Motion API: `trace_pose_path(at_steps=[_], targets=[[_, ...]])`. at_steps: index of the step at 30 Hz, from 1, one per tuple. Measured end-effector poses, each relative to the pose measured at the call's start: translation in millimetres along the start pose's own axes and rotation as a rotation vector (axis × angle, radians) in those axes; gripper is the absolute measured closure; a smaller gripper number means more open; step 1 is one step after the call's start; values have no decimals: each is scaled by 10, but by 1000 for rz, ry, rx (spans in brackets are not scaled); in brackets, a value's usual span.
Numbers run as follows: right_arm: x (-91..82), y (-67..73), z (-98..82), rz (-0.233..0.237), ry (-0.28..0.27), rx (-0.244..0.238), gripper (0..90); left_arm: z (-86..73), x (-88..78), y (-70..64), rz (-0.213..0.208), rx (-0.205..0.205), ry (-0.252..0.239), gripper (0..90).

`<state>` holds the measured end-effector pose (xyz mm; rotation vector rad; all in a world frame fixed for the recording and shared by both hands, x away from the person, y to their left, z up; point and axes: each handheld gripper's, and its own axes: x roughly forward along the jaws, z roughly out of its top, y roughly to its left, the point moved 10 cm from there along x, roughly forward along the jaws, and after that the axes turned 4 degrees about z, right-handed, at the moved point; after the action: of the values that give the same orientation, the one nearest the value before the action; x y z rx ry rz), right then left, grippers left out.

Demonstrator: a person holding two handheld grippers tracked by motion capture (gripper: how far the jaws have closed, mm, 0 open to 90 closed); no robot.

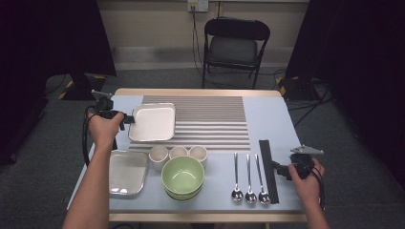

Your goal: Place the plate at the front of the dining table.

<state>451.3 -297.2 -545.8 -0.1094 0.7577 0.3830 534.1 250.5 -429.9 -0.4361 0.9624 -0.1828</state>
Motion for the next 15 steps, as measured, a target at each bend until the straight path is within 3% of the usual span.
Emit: trace_pose_path(at_steps=[1,15], targets=[[0,0,0,0,0,0,151,0,0,-4,-3,14,6,887],[0,0,0,0,0,0,150,16,73,-78,8,9,19,888]])
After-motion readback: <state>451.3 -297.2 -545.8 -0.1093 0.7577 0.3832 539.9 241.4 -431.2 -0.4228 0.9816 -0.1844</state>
